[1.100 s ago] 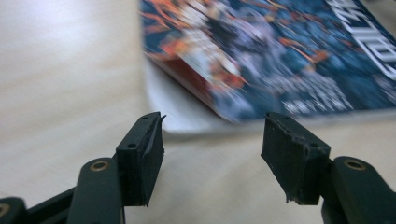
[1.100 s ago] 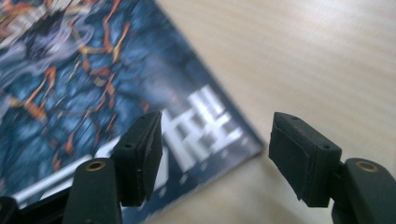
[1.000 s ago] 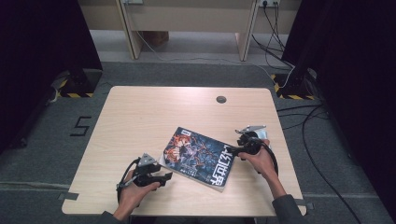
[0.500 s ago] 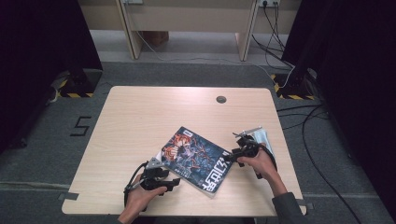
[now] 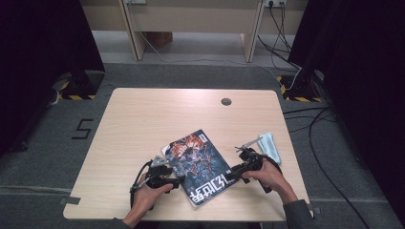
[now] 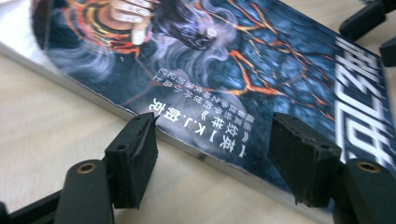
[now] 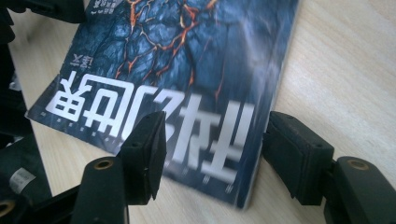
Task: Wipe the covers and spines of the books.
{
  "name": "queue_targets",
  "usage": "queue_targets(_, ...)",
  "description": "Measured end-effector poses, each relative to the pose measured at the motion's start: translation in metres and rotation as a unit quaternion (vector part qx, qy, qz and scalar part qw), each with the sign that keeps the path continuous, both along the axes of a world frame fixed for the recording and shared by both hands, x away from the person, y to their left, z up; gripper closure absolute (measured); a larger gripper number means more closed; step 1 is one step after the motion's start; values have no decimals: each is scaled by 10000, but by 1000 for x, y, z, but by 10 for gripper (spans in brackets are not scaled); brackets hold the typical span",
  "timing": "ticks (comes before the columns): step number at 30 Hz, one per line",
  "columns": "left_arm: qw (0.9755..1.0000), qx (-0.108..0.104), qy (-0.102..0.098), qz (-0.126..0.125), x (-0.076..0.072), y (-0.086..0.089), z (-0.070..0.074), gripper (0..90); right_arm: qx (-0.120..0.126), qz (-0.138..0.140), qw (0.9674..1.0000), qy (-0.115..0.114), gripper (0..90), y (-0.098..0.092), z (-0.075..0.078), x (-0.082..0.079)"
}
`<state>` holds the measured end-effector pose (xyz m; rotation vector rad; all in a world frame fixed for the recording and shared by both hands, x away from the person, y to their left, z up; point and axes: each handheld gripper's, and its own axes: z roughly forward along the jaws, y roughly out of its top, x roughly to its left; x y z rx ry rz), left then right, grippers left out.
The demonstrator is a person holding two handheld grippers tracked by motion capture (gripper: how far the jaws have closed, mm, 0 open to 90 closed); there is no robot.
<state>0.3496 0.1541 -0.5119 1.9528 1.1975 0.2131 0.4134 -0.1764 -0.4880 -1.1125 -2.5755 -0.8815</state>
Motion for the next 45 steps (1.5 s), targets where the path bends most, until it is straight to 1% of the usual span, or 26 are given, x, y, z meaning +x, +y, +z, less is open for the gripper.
queue_targets(2, 9998, 129, -83, -90, 0, -5, 0, 341, -97, -125, 9996, -242, 403, 4, 0, 2)
queue_targets(3, 9997, 182, -124, -138, -1, -7, 0, 350, -87, -234, 9993, -292, 406, 6, -1, 4)
queue_targets(6, 9993, 194, -157, -269, -5, -12, 0, 373, 11, -611, 9972, -429, 413, 7, -3, 10)
queue_targets(8, 9990, 252, -198, -325, -6, -16, 0, 377, 25, -756, 9958, -509, 404, 7, -4, 13)
queue_targets(10, 9988, 293, -240, -322, -7, -18, -1, 376, 118, -865, 9948, -527, 406, 7, -5, 16)
queue_targets(12, 9985, 335, -265, -350, -7, -19, -1, 376, 189, -937, 9939, -546, 409, 7, -6, 19)
queue_targets(14, 9985, 326, -271, -357, -6, -19, -1, 377, 314, -1021, 9927, -565, 417, 8, -8, 22)
queue_targets(15, 9984, 326, -282, -356, -7, -19, -1, 378, 330, -1061, 9922, -563, 417, 8, -9, 23)
queue_targets(20, 9983, 345, -300, -366, -6, -19, -1, 378, 418, -1107, 9912, -593, 405, 10, -10, 26)
queue_targets(23, 9982, 345, -323, -378, -7, -19, -1, 379, 414, -1056, 9916, -614, 397, 11, -10, 26)
queue_targets(28, 9981, 371, -313, -385, -6, -19, -1, 380, 424, -1103, 9914, -563, 423, 9, -10, 26)
queue_targets(30, 9980, 382, -310, -390, -6, -19, -1, 381, 486, -1179, 9906, -503, 446, 8, -10, 27)
queue_targets(33, 9980, 373, -324, -395, -5, -19, -1, 383, 563, -1203, 9901, -457, 475, 4, -11, 27)
queue_targets(37, 9980, 378, -327, -389, -5, -20, -1, 384, 757, -1358, 9873, -321, 501, -1, -14, 28)
queue_targets(39, 9980, 368, -329, -395, -5, -19, -1, 383, 768, -1344, 9875, -300, 501, -1, -14, 29)
queue_targets(42, 9979, 378, -329, -399, -5, -19, -1, 384, 856, -1418, 9859, -253, 506, -1, -15, 29)
queue_targets(45, 9979, 376, -330, -421, -4, -19, -1, 384, 897, -1414, 9856, -232, 529, -1, -16, 31)
